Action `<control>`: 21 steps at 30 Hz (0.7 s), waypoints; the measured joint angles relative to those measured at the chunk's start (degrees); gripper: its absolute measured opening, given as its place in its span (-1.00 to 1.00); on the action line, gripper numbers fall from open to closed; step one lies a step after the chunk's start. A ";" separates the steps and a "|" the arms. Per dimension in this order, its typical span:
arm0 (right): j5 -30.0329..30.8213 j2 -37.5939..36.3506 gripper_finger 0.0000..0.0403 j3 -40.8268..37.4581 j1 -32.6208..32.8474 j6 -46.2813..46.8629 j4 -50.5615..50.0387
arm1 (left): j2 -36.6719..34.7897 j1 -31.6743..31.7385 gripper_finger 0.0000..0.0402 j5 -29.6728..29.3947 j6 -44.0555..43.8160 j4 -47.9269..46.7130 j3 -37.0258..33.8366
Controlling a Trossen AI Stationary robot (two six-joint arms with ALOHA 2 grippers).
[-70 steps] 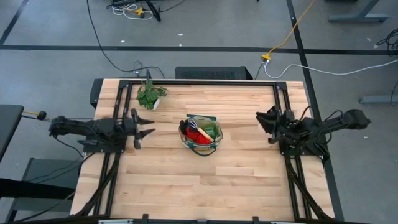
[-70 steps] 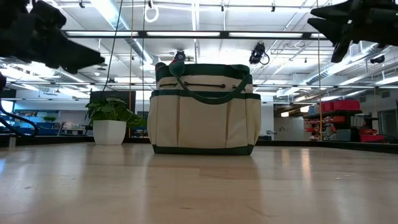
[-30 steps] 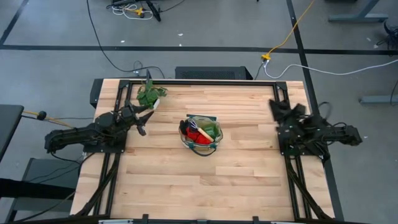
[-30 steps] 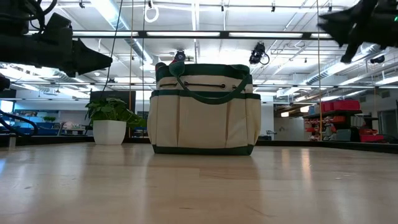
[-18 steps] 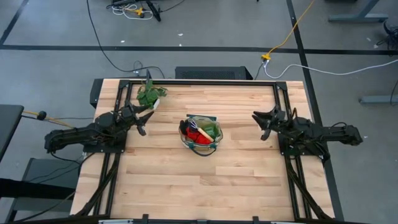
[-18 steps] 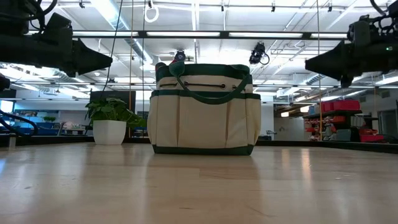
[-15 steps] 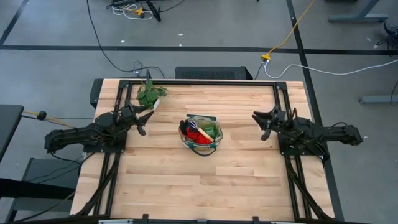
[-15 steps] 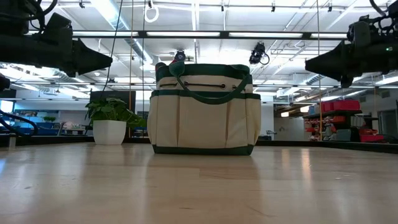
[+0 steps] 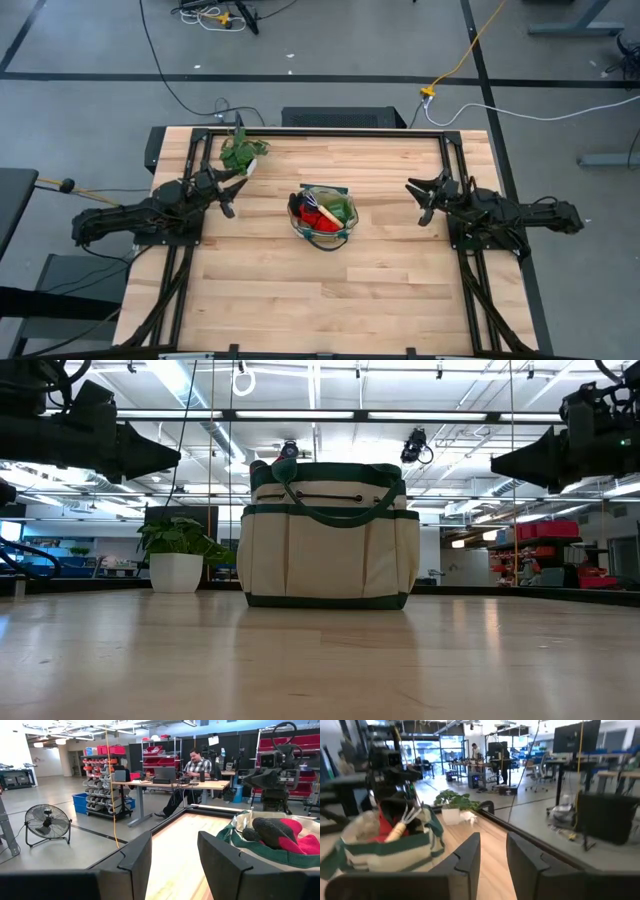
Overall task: Pick & Place Garden tools in Gardening bag
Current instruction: Return to Home Position
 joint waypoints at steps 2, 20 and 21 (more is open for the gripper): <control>-0.21 0.00 -0.52 0.00 0.00 -1.70 -0.01 | 0.00 0.00 -0.17 -0.02 0.00 0.00 -0.02; -22.64 2.82 -0.52 0.02 0.04 -5.14 -2.13 | 0.00 1.26 -0.17 -0.07 0.00 -0.02 -0.02; -23.24 2.82 -0.52 0.02 0.04 -5.03 -2.15 | 0.00 0.68 -0.17 -0.07 0.00 -0.02 -0.02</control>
